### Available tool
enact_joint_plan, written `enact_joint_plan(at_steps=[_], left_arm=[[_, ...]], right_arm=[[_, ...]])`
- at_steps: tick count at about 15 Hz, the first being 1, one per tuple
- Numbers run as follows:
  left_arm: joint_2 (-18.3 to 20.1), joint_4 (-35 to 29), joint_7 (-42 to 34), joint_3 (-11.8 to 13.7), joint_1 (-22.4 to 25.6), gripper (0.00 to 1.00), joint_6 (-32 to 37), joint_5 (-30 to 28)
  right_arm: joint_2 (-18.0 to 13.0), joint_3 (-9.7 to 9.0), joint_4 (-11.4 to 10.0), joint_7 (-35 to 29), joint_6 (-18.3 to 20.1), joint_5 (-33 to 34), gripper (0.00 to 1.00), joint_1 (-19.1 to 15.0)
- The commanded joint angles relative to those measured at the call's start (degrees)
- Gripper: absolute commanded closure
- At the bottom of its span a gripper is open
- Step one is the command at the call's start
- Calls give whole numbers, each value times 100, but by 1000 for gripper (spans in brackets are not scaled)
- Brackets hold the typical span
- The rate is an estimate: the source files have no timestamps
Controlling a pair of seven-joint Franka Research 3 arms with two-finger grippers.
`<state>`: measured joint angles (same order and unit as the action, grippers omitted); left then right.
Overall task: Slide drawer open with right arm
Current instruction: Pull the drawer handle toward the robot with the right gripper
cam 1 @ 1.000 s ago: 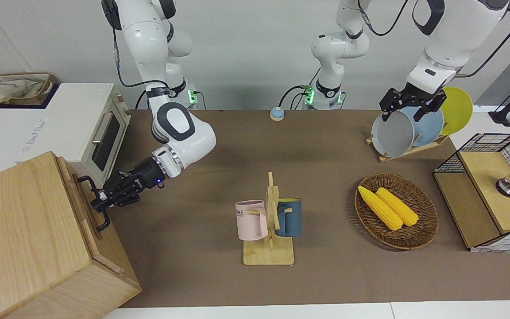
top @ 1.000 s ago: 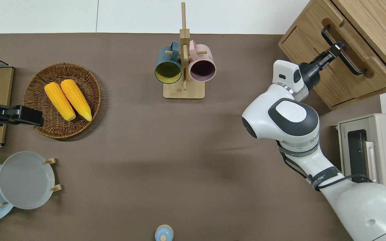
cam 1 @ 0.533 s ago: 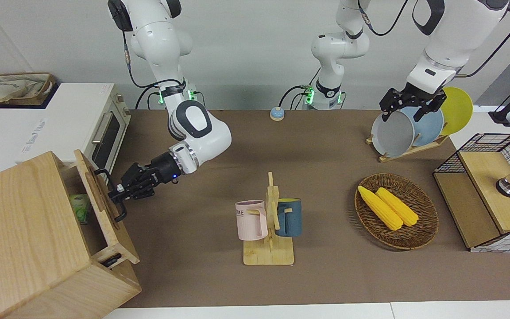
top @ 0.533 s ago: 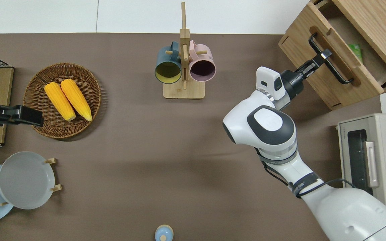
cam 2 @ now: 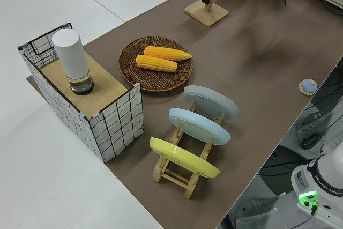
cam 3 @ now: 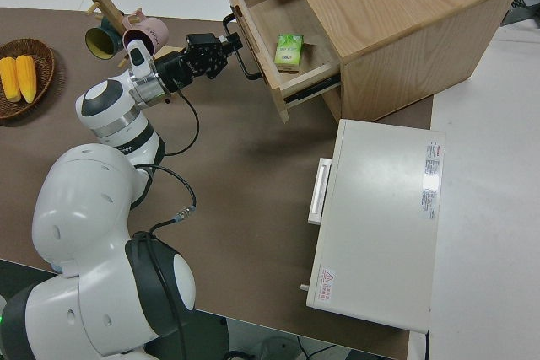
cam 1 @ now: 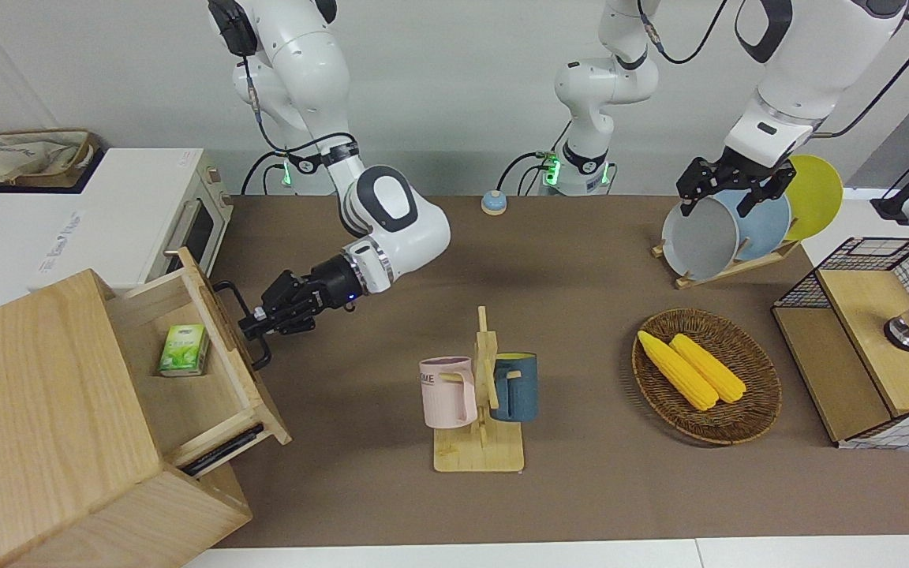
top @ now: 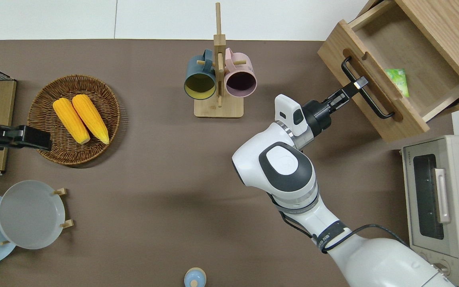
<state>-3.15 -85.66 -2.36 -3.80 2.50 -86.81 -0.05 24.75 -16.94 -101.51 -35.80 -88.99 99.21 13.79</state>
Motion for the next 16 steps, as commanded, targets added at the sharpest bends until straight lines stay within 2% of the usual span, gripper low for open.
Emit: enact_joint_plan(at_steps=[1,9,16], left_arm=[[25,49,60,2,-39,7,103,102],[25,49,60,2,-39,7,103,102],[25,49,60,2,-39,7,103,102]], right_arm=[[-14,-20,122,223,294,-358,1000,352],[21,-20,281,389,1032,-886,1000,1038],[109,-20,325,390,1323,-1106,1000,1425]])
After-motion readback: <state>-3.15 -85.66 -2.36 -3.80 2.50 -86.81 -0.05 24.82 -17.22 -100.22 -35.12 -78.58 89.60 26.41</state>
